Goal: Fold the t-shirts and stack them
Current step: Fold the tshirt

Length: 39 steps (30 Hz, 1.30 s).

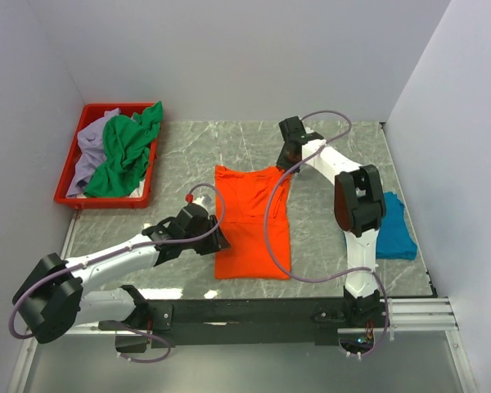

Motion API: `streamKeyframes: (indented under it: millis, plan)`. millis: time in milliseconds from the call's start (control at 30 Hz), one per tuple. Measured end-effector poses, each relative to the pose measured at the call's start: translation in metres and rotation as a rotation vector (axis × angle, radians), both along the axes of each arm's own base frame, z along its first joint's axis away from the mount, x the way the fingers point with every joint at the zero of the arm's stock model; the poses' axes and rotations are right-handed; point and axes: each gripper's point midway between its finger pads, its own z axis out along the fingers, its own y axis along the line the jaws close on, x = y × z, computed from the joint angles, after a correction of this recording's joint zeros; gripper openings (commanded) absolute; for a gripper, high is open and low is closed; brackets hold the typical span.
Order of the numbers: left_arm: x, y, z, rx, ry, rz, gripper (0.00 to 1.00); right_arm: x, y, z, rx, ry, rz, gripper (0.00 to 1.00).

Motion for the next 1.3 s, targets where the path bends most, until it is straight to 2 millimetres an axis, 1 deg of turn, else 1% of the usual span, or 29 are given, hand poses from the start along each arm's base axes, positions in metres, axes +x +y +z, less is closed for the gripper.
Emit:
streamKeyframes:
  millis: [67, 233, 333, 467, 600, 900, 1033, 1100, 1200, 1233, 1300]
  plan:
    - [0.0, 0.0, -0.003, 0.006, 0.008, -0.002, 0.36, 0.0, -0.005, 0.001, -0.009, -0.004, -0.009, 0.28]
    - [-0.001, 0.0, -0.005, 0.008, 0.016, -0.006, 0.36, -0.002, -0.008, -0.001, -0.017, 0.002, -0.002, 0.31]
    - [-0.001, -0.001, -0.005, 0.008, 0.016, -0.006, 0.36, -0.002, -0.007, -0.003, -0.019, 0.007, 0.005, 0.33]
    - [-0.001, -0.001, -0.006, 0.009, 0.017, -0.006, 0.36, -0.004, -0.006, -0.013, -0.02, 0.03, 0.016, 0.34]
    - [0.0, -0.002, -0.01, 0.015, 0.025, -0.007, 0.36, -0.005, -0.004, -0.016, -0.014, 0.038, 0.021, 0.35]
    - [0.0, -0.003, -0.014, 0.018, 0.035, -0.012, 0.35, -0.006, -0.002, -0.018, -0.014, 0.043, 0.03, 0.35]
    - [0.0, -0.004, -0.014, 0.016, 0.035, -0.012, 0.35, -0.007, 0.001, -0.028, -0.021, 0.059, 0.044, 0.34]
    - [0.0, -0.004, -0.014, 0.015, 0.033, -0.012, 0.35, -0.008, 0.004, -0.035, -0.026, 0.071, 0.055, 0.31]
    - [0.001, -0.004, -0.013, 0.012, 0.03, -0.012, 0.35, -0.006, 0.009, -0.033, -0.026, 0.063, 0.067, 0.23]
    - [0.001, -0.005, -0.013, 0.011, 0.029, -0.012, 0.35, -0.005, 0.01, -0.032, -0.026, 0.064, 0.07, 0.15]
    - [0.001, -0.005, -0.013, 0.011, 0.029, -0.012, 0.35, -0.006, 0.012, -0.033, -0.028, 0.066, 0.077, 0.03]
